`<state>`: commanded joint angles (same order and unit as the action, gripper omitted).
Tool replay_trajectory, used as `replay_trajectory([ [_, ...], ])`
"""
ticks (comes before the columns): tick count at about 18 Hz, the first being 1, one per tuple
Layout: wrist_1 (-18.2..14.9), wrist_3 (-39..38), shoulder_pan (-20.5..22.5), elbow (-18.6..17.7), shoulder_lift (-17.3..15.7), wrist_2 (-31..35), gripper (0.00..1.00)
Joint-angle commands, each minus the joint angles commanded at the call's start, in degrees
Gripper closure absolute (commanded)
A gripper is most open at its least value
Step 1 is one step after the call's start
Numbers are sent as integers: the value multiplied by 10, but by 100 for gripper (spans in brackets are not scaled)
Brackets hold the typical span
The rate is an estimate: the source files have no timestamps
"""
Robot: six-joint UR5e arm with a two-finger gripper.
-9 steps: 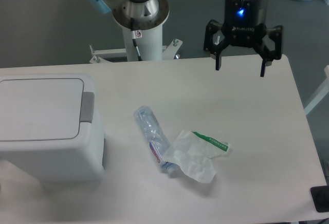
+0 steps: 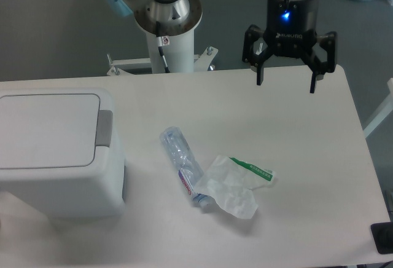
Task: Open the trash can
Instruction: 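Move the open gripper toward the white trash can's lid edge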
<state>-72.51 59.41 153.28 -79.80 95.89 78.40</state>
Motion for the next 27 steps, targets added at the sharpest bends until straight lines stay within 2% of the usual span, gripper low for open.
replay_trajectory([
  [3,0,-15,-4,-1,4,-70,0],
  [8,0,-111,-12,-2,11,-78,0],
  [11,0,-157,-47,-4,18,-78,0],
  [14,0,-240,-64,-4,18,-79,0],
  [20,0,-408,-101,-12,24,-135,0],
  [23,0,-436,-119,-20,25,-151,0],
  [27,0,-439,-141,-46,10,-161,0],
])
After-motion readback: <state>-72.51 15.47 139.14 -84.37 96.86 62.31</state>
